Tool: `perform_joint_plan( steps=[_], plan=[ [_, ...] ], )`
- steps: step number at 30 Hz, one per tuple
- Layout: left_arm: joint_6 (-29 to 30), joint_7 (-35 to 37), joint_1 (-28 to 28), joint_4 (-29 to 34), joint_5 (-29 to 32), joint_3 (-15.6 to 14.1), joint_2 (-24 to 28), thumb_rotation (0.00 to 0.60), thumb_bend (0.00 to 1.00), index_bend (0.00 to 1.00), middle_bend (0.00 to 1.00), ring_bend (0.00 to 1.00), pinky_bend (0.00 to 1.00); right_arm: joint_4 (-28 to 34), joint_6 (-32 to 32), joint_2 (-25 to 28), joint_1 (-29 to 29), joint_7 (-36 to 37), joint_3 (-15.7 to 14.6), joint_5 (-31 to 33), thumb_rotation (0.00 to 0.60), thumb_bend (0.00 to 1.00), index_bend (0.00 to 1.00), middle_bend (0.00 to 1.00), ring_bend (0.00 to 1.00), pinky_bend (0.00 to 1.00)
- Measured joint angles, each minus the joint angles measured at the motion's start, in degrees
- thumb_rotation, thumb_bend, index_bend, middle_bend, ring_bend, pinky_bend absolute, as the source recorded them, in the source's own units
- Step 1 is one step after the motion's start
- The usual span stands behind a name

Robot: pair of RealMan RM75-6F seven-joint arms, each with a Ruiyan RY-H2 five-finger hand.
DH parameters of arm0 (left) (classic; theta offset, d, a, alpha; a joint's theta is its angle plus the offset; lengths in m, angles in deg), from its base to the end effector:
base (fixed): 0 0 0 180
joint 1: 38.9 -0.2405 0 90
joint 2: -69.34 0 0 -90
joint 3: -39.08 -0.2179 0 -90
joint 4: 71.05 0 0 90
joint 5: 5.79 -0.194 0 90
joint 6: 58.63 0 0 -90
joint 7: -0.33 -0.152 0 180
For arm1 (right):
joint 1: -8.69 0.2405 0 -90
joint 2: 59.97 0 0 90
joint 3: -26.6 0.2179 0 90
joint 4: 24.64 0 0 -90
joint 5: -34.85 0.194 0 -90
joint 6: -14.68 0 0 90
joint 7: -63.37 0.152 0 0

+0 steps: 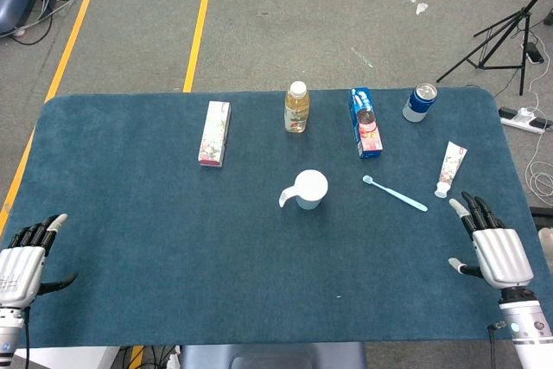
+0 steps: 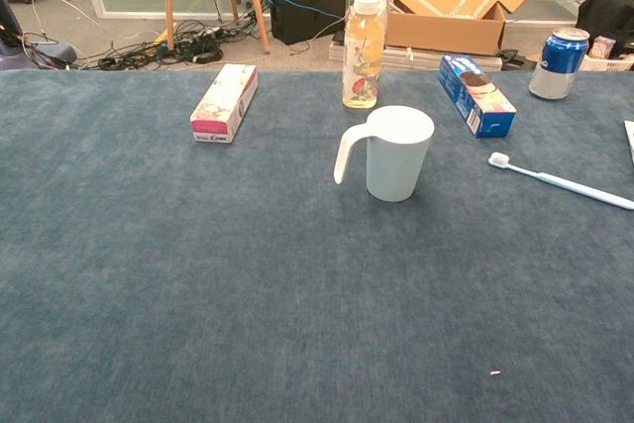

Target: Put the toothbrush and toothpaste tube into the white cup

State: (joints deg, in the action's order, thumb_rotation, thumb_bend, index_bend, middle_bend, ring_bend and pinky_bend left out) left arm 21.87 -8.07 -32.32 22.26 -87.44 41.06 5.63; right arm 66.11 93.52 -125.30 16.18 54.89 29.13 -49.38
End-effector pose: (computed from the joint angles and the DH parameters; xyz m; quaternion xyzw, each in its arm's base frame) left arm -0.2788 0.1890 0.1485 -0.6224 -0.3814 -0.3167 0.6057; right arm -0.2763 -0.1958 0.1394 0.6445 -0.3652 0.3187 0.5913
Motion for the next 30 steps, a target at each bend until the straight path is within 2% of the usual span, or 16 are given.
perform_joint_plan(
  steps=[9, 12, 15, 18, 22, 26, 30],
  plan=[
    [0.0, -0.4, -0.3, 0.3, 1.0, 0.0, 0.0, 0.6, 0.0, 0.03, 0.14, 0.17, 0.19, -0.6, -1.2, -0.7, 0.9, 0.1, 0.6, 0.9, 0.6, 0.0, 0.0, 0.0, 0.0, 0.37],
    [0.3, -0.2, -0.5, 0.6, 1.4, 0.2, 0.2, 0.6, 0.0, 0.04, 0.14, 0.18, 0.21, -0.9, -0.6, -1.0, 1.2, 0.7, 0.8, -0.2, 0.6, 0.0, 0.0, 0.04, 0.04, 0.37],
    [0.1, 0.0, -0.5, 0.5, 1.6, 0.2, 0.2, 0.6, 0.0, 0.04, 0.15, 0.18, 0.21, -1.0, 0.0, -0.9, 1.8, 0.8, 0.9, -2.4, 0.6, 0.0, 0.02, 0.16, 0.16, 0.45],
    [-0.5, 0.1, -0.4, 0.5, 1.9, 0.1, 0.3, 0.6, 0.0, 0.04, 0.15, 0.18, 0.23, 0.7, -0.2, 0.6, 3.0, -1.0, 1.1, -3.9, 0.6, 0.0, 0.07, 0.37, 0.43, 0.63],
    [0.0, 0.0, -0.7, 0.9, 1.7, -0.1, 0.6, 0.6, 0.0, 0.06, 0.17, 0.19, 0.25, 6.4, -3.0, 4.1, 5.7, -4.6, 1.9, -4.9, 0.6, 0.0, 0.12, 0.6, 0.68, 0.81],
    [1.0, -0.3, -1.2, 1.3, 1.5, -0.1, 1.0, 0.6, 0.0, 0.06, 0.18, 0.2, 0.27, 12.2, -9.9, 7.6, 9.8, -7.9, 3.3, -3.0, 0.6, 0.0, 0.13, 0.73, 0.81, 0.91],
    [1.7, -0.4, -1.8, 1.7, 1.8, 0.0, 1.6, 0.6, 0.0, 0.06, 0.18, 0.2, 0.27, 16.5, -17.4, 9.7, 15.1, -12.9, 5.6, 2.8, 0.6, 0.0, 0.15, 0.83, 0.9, 0.97]
  ],
)
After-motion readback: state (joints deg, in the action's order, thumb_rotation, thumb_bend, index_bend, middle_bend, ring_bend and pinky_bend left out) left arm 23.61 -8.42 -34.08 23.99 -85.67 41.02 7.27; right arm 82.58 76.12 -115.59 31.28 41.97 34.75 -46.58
